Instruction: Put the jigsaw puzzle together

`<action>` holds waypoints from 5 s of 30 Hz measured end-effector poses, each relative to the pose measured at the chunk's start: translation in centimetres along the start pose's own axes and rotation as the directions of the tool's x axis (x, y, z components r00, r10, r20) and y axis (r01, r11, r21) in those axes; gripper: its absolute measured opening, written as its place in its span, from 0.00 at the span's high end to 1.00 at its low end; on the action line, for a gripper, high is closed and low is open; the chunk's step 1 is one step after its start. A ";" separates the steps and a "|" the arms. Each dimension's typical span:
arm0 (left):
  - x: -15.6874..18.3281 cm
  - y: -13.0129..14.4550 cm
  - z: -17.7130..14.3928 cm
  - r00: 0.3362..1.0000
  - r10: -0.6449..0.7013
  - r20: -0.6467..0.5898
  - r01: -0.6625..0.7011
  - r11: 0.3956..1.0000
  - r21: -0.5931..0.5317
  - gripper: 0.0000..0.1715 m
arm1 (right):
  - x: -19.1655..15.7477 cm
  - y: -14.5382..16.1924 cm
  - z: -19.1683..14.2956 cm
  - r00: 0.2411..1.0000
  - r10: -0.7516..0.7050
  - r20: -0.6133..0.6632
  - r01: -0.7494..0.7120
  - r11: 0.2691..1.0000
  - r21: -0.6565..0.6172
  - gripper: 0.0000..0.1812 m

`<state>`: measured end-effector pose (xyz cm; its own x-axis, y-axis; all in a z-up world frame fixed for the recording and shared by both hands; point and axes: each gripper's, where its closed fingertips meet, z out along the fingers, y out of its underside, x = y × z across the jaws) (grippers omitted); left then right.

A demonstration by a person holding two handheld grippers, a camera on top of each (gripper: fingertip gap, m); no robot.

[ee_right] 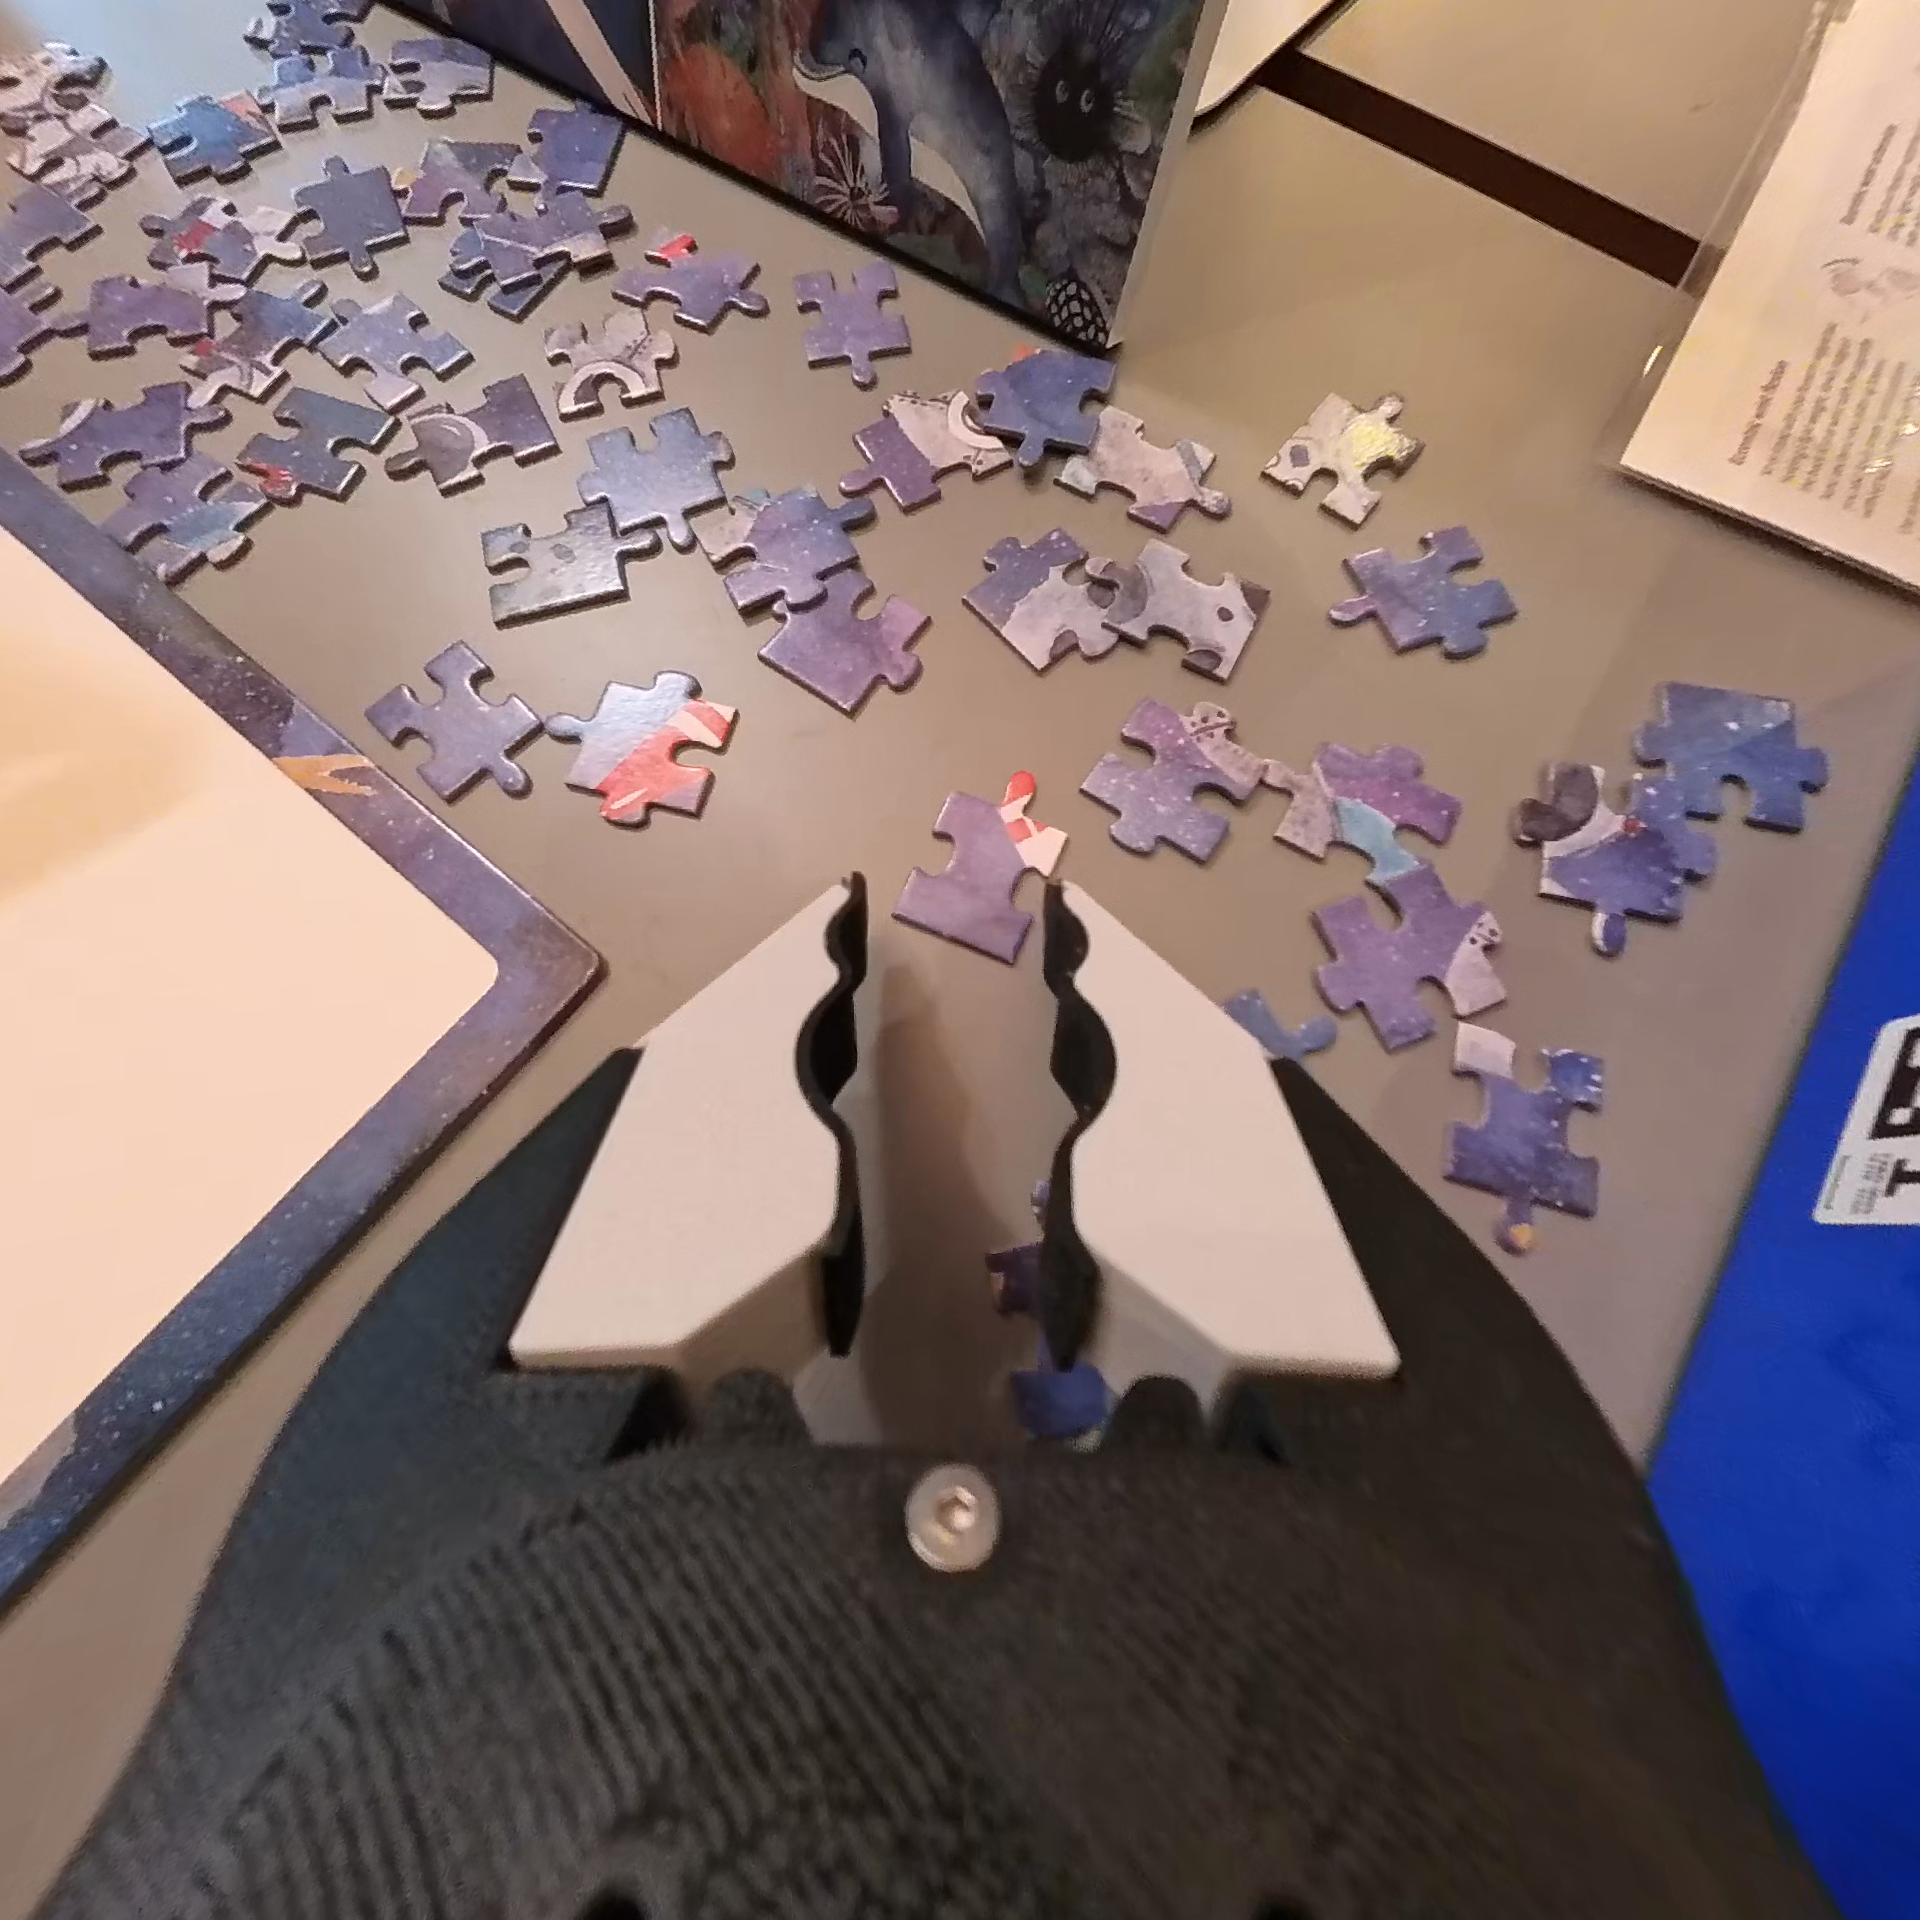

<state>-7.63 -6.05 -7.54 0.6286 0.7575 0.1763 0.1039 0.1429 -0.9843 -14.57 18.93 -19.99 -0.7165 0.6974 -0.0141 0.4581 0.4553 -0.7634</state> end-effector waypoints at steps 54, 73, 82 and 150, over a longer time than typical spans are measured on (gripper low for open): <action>0.3 0.2 0.2 1.000 -0.015 -0.017 0.014 1.000 -0.008 0.97 | -0.3 -0.7 -0.1 0.998 -0.063 0.031 0.061 0.996 0.063 0.85; 0.3 0.4 0.3 1.000 -0.021 -0.023 0.020 1.000 -0.016 0.97 | -0.7 0.6 0.7 0.990 -0.105 0.090 0.106 0.994 -0.009 0.99; 0.4 0.5 0.4 0.999 -0.028 -0.031 0.027 0.999 -0.021 0.96 | -0.3 -0.5 -0.7 0.991 -0.113 0.072 0.109 0.992 0.057 0.98; 2.3 2.2 1.5 0.996 0.021 -0.082 -0.029 0.994 -0.107 0.96 | 0.3 0.0 1.6 0.988 -0.139 0.071 0.139 0.990 -0.004 0.72</action>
<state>-7.08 -3.05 -9.28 0.6914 0.7057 0.1546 0.1676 0.0514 -0.9845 -15.60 18.22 -21.04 -0.8088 0.5863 0.0461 0.3557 0.5501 -0.7555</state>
